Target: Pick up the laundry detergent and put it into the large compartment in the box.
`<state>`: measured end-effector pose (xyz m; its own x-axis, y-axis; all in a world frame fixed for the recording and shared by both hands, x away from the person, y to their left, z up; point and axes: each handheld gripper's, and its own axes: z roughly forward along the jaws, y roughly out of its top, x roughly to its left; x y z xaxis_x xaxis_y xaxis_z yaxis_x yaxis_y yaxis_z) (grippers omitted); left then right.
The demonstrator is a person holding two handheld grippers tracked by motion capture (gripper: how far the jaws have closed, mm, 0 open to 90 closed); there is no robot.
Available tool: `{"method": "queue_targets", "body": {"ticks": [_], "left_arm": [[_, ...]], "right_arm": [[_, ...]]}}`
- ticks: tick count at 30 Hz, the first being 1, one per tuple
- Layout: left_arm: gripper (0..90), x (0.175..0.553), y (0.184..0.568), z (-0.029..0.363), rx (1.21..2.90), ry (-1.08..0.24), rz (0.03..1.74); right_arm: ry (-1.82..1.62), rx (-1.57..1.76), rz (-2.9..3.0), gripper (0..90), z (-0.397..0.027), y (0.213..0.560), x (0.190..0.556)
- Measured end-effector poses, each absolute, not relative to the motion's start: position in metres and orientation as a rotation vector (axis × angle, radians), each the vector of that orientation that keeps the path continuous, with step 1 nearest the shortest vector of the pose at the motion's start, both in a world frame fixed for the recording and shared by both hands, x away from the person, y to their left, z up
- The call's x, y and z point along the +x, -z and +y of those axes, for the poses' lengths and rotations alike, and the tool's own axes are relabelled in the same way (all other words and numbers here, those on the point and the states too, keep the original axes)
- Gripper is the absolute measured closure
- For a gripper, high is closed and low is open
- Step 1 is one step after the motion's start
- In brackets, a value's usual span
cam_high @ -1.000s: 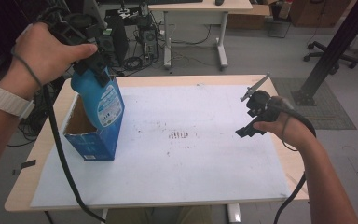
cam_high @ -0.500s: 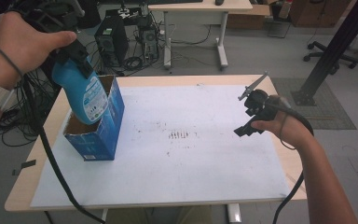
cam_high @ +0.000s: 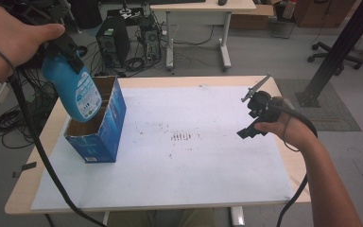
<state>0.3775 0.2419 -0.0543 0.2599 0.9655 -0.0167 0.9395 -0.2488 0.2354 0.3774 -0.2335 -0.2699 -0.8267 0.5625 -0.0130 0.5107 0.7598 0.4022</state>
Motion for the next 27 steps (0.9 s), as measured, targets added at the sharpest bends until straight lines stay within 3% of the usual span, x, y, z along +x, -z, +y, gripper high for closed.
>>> {"method": "queue_targets", "body": {"ticks": [27], "left_arm": [[37.4, 0.394, 0.077, 0.278, 2.177, -0.222, 1.964]], "right_arm": [[-0.578, 0.886, 2.822, 10.5, -0.237, 0.271, 0.379]]}}
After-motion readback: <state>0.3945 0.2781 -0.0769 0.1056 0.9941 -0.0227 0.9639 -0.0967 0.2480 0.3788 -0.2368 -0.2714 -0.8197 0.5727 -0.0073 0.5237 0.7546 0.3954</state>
